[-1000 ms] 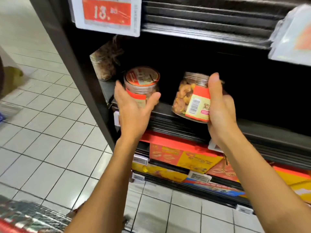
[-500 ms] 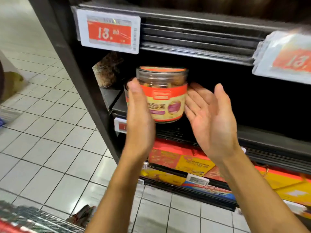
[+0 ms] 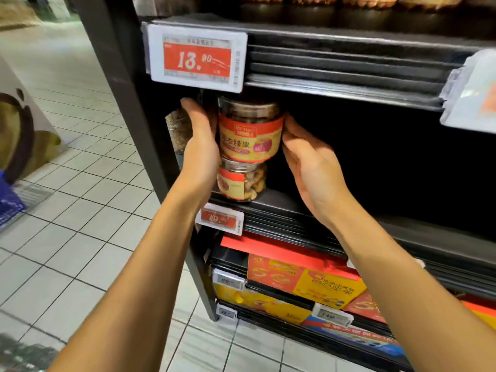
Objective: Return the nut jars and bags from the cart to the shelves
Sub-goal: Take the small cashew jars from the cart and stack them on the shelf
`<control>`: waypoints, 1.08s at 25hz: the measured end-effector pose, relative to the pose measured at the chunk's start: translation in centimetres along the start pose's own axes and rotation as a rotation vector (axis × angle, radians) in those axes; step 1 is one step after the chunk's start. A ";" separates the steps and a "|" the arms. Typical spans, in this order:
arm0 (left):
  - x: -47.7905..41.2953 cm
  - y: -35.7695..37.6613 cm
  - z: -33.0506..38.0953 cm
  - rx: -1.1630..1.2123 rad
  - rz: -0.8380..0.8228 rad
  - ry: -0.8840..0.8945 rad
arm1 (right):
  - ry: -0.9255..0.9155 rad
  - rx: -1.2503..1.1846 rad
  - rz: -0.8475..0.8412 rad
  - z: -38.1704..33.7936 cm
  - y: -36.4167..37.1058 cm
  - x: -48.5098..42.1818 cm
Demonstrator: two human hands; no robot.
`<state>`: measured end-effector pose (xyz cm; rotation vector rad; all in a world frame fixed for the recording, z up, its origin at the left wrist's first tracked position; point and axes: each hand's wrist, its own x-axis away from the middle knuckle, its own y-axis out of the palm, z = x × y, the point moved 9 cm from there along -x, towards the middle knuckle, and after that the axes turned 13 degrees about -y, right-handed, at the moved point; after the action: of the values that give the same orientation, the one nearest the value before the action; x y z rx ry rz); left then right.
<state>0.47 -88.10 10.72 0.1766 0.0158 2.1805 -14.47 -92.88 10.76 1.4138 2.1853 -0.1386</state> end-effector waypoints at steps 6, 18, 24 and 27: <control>-1.6 -0.1 -2.0 0.139 -0.178 -0.024 | 0.027 0.219 -0.192 0.6 1.0 1.6; 1.5 -0.8 -3.7 0.035 -0.273 -0.048 | 0.053 0.278 -0.225 2.7 3.8 3.2; 1.3 -2.1 -3.8 -0.105 -0.170 0.006 | 0.039 0.184 -0.156 2.1 3.6 2.7; 1.4 -2.1 -3.3 -0.127 -0.143 0.016 | -0.006 0.166 -0.126 2.0 3.5 3.3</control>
<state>0.92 -85.52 7.45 0.0835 -0.0976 2.0333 -11.72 -89.38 8.17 1.3588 2.3027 -0.3771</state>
